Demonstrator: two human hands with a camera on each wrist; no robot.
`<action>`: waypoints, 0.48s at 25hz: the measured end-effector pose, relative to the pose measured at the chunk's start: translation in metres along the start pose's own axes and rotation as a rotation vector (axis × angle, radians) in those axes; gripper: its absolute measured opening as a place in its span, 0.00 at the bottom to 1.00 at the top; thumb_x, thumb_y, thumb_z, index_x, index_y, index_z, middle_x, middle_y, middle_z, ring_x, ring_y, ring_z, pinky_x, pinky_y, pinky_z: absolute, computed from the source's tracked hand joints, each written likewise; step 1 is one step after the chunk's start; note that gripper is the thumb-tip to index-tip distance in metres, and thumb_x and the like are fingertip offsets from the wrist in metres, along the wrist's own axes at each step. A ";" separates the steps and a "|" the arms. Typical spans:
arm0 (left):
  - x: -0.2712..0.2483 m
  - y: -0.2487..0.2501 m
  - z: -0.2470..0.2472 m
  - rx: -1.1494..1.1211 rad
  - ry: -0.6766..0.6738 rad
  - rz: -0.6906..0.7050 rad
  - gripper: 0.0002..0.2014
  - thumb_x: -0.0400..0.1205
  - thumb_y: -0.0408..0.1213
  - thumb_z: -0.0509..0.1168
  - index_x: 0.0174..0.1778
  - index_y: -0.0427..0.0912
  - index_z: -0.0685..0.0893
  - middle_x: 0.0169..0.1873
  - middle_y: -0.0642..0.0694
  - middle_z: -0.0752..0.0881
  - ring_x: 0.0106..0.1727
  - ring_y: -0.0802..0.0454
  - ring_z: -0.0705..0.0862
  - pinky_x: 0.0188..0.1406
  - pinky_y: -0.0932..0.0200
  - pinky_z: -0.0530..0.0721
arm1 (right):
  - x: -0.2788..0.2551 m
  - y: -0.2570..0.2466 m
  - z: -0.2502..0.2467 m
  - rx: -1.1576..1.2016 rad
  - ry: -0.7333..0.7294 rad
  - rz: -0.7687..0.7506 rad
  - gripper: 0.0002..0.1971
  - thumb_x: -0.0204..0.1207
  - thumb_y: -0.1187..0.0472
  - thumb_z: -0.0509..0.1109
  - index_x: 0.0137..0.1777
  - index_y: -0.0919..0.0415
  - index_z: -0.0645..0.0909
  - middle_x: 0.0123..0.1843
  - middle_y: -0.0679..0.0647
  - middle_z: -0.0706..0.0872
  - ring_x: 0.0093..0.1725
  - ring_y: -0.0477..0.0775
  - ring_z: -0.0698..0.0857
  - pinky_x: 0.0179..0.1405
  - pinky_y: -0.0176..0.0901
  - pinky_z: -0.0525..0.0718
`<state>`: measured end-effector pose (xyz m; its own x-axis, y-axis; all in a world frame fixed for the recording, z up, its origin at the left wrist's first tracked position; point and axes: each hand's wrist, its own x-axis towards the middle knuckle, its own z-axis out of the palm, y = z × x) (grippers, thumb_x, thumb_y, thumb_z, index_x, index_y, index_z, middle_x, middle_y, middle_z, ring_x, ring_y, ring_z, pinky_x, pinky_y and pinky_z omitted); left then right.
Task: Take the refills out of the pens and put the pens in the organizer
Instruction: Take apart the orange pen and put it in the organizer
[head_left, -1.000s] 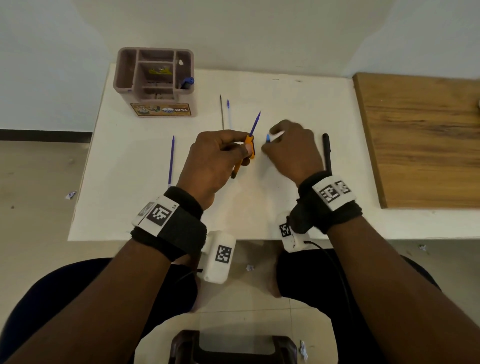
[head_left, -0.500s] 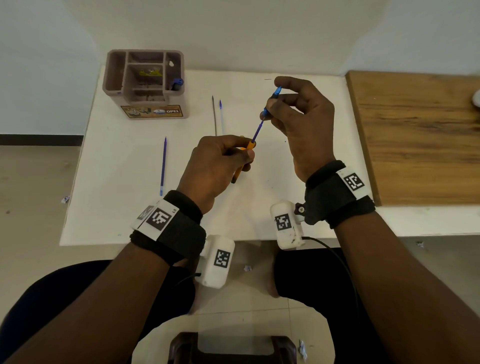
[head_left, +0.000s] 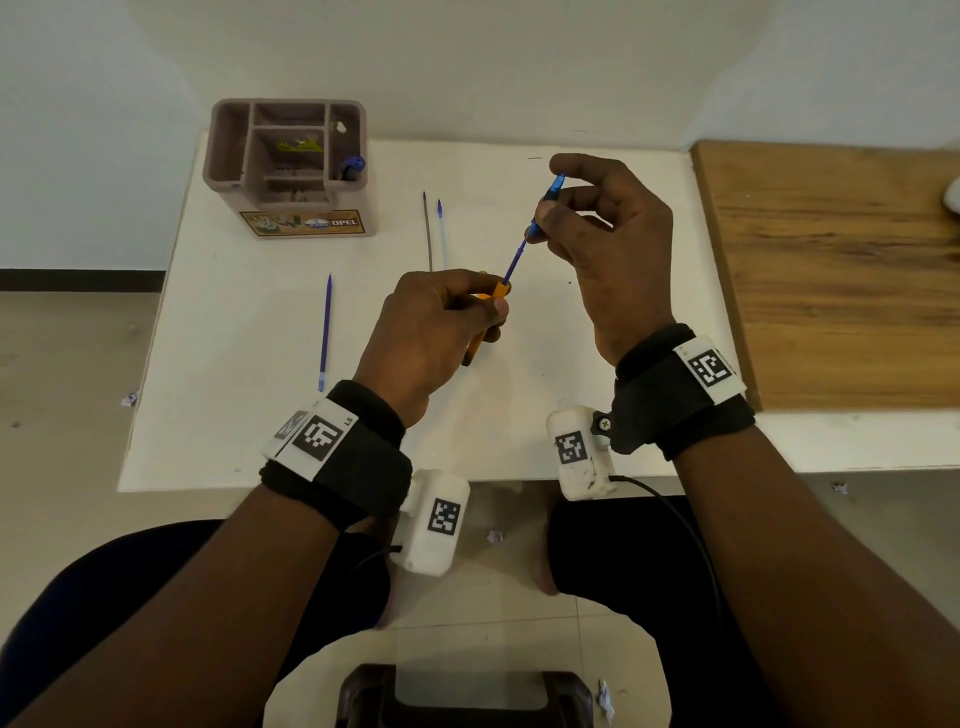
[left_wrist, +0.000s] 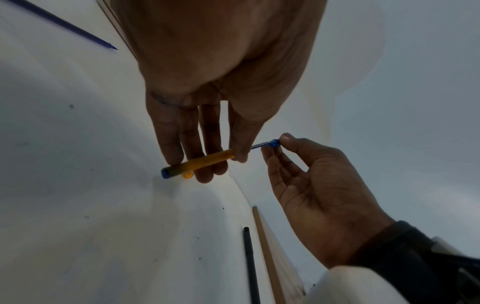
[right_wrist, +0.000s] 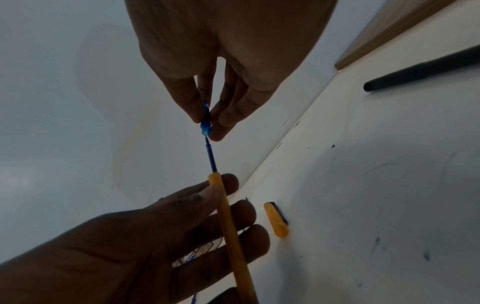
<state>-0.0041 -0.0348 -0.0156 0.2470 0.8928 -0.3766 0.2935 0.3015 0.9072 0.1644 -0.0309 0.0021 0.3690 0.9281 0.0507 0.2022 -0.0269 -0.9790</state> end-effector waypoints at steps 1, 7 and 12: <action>0.000 0.000 0.000 0.002 0.001 -0.001 0.15 0.86 0.40 0.70 0.68 0.45 0.88 0.50 0.46 0.93 0.51 0.50 0.93 0.47 0.58 0.89 | 0.000 0.000 0.000 -0.007 -0.008 -0.002 0.17 0.81 0.66 0.74 0.69 0.59 0.85 0.52 0.59 0.93 0.47 0.54 0.96 0.60 0.49 0.92; 0.002 0.001 -0.002 0.022 0.007 -0.012 0.15 0.85 0.41 0.70 0.68 0.45 0.88 0.50 0.46 0.93 0.50 0.50 0.93 0.42 0.61 0.86 | 0.000 0.003 0.002 -0.060 -0.017 -0.035 0.17 0.81 0.64 0.74 0.69 0.57 0.85 0.52 0.56 0.93 0.48 0.53 0.96 0.55 0.46 0.93; 0.001 0.001 -0.002 0.051 0.010 0.011 0.15 0.85 0.42 0.70 0.68 0.45 0.89 0.50 0.47 0.93 0.49 0.51 0.93 0.44 0.60 0.86 | 0.000 0.007 0.004 -0.194 -0.014 -0.108 0.16 0.80 0.61 0.75 0.67 0.51 0.85 0.49 0.49 0.91 0.47 0.52 0.94 0.55 0.54 0.93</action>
<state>-0.0053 -0.0327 -0.0144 0.2412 0.8994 -0.3645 0.3378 0.2743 0.9003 0.1619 -0.0299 -0.0059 0.3229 0.9346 0.1490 0.4107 0.0035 -0.9118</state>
